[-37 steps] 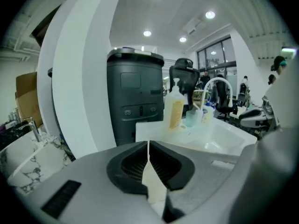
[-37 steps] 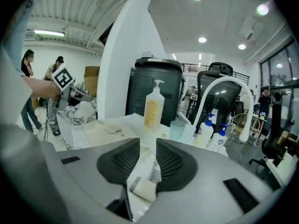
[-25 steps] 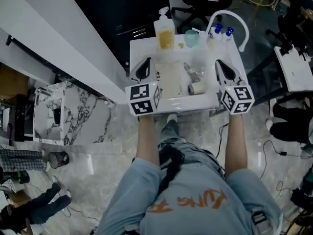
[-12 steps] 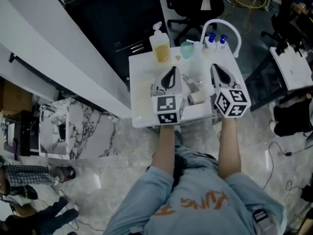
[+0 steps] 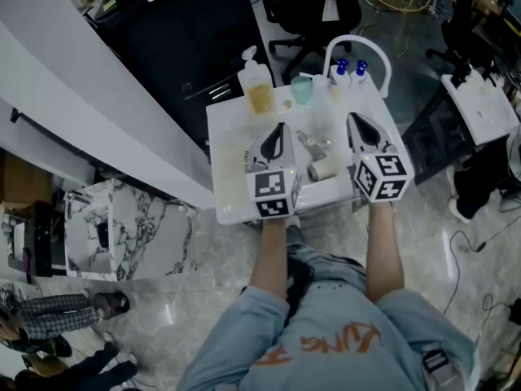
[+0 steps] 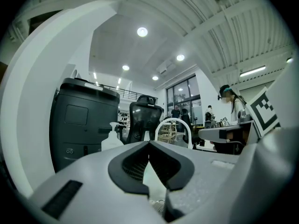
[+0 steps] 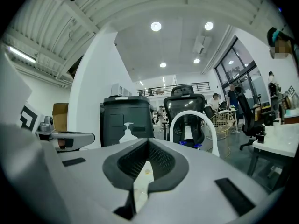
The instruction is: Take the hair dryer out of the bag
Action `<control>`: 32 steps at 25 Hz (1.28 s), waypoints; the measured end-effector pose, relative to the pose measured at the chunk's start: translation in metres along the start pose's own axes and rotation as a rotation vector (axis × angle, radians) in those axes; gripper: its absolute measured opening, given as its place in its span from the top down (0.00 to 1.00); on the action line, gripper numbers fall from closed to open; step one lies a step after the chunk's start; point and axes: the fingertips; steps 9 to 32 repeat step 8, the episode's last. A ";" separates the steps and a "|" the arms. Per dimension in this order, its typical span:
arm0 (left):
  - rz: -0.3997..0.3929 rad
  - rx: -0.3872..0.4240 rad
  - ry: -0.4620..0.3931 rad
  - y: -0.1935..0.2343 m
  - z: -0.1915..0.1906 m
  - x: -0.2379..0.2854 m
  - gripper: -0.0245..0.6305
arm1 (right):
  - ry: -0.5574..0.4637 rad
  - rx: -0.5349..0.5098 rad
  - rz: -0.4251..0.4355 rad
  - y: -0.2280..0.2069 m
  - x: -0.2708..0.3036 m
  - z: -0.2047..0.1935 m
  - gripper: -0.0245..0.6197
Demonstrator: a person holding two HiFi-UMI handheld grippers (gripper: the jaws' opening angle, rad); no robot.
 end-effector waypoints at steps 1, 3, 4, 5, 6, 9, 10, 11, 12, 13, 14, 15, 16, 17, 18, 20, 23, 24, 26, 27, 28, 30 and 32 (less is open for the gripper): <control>0.003 -0.001 0.002 0.002 -0.002 0.000 0.96 | 0.001 -0.003 0.001 0.000 0.000 0.000 0.97; 0.008 -0.001 0.010 0.005 -0.006 -0.002 0.96 | 0.003 -0.011 0.004 -0.001 0.000 -0.001 0.97; 0.010 -0.001 0.020 0.007 -0.009 -0.003 0.96 | 0.003 -0.014 0.005 -0.001 0.001 -0.001 0.97; 0.012 -0.001 0.030 0.009 -0.012 -0.004 0.96 | 0.004 -0.017 0.006 0.000 0.001 -0.001 0.97; 0.014 -0.001 0.035 0.010 -0.013 -0.005 0.96 | 0.004 -0.020 0.007 0.000 0.001 -0.001 0.97; 0.013 -0.001 0.033 0.011 -0.012 -0.006 0.96 | 0.005 -0.026 0.009 0.000 0.002 -0.001 0.97; 0.013 -0.001 0.033 0.011 -0.012 -0.006 0.96 | 0.005 -0.026 0.009 0.000 0.002 -0.001 0.97; 0.013 -0.001 0.033 0.011 -0.012 -0.006 0.96 | 0.005 -0.026 0.009 0.000 0.002 -0.001 0.97; 0.013 -0.001 0.033 0.011 -0.012 -0.006 0.96 | 0.005 -0.026 0.009 0.000 0.002 -0.001 0.97; 0.013 -0.001 0.033 0.011 -0.012 -0.006 0.96 | 0.005 -0.026 0.009 0.000 0.002 -0.001 0.97; 0.013 -0.001 0.033 0.011 -0.012 -0.006 0.96 | 0.005 -0.026 0.009 0.000 0.002 -0.001 0.97; 0.013 -0.001 0.033 0.011 -0.012 -0.006 0.96 | 0.005 -0.026 0.009 0.000 0.002 -0.001 0.97; 0.013 -0.001 0.033 0.011 -0.012 -0.006 0.96 | 0.005 -0.026 0.009 0.000 0.002 -0.001 0.97; 0.013 -0.001 0.033 0.011 -0.012 -0.006 0.96 | 0.005 -0.026 0.009 0.000 0.002 -0.001 0.97; 0.013 -0.001 0.033 0.011 -0.012 -0.006 0.96 | 0.005 -0.026 0.009 0.000 0.002 -0.001 0.97; 0.013 -0.001 0.033 0.011 -0.012 -0.006 0.96 | 0.005 -0.026 0.009 0.000 0.002 -0.001 0.97; 0.013 -0.001 0.033 0.011 -0.012 -0.006 0.96 | 0.005 -0.026 0.009 0.000 0.002 -0.001 0.97; 0.013 -0.001 0.033 0.011 -0.012 -0.006 0.96 | 0.005 -0.026 0.009 0.000 0.002 -0.001 0.97; 0.013 -0.001 0.033 0.011 -0.012 -0.006 0.96 | 0.005 -0.026 0.009 0.000 0.002 -0.001 0.97; 0.013 -0.001 0.033 0.011 -0.012 -0.006 0.96 | 0.005 -0.026 0.009 0.000 0.002 -0.001 0.97; 0.013 -0.001 0.033 0.011 -0.012 -0.006 0.96 | 0.005 -0.026 0.009 0.000 0.002 -0.001 0.97; 0.013 -0.001 0.033 0.011 -0.012 -0.006 0.96 | 0.005 -0.026 0.009 0.000 0.002 -0.001 0.97; 0.013 -0.001 0.033 0.011 -0.012 -0.006 0.96 | 0.005 -0.026 0.009 0.000 0.002 -0.001 0.97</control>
Point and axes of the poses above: the fingertips, and each gripper's own axes: x forward along the fingers, y to its left, z out of its top, and after that the axes turned 12 degrees about -y, right-handed
